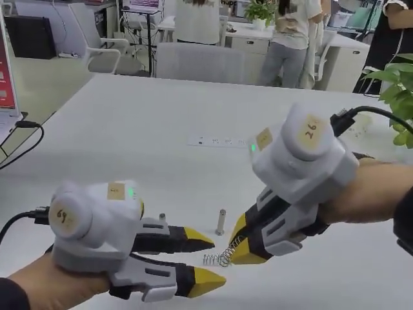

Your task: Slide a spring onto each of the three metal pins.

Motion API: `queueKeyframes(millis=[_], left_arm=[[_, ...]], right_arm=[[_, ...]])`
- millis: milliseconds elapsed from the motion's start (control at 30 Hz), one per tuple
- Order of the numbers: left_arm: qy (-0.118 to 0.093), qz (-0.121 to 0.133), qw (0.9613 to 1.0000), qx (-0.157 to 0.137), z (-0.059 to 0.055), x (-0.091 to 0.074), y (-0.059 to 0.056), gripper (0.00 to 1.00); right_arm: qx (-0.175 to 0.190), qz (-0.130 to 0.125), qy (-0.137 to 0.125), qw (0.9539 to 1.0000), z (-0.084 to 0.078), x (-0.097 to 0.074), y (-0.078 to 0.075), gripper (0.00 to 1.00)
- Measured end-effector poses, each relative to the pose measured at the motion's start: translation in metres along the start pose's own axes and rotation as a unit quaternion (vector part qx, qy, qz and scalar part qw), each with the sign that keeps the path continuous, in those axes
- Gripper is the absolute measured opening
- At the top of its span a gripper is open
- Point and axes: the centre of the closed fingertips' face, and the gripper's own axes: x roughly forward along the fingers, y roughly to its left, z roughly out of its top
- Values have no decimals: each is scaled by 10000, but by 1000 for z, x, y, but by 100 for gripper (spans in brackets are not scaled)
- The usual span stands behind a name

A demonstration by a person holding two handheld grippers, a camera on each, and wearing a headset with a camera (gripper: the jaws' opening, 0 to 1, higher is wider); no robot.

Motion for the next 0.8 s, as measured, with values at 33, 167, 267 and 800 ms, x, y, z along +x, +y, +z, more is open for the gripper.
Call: queueKeyframes(millis=[33, 167, 267, 800], left_arm=[[3, 18, 10000, -10, 0, -1, 1, 27], [2, 77, 10000, -34, -1, -4, 3, 30], [-3, 124, 9999, -56, -1, -8, 5, 32], [-36, 666, 9970, -390, -20, -44, 26, 43]], right_arm=[[4, -11, 7, 10000, -1, -1, -1, 8], [32, -37, 36, 10000, -4, -2, -4, 8], [58, -60, 63, 9999, -7, -3, -5, 8], [169, -138, 130, 9997, -17, -7, -14, 8]])
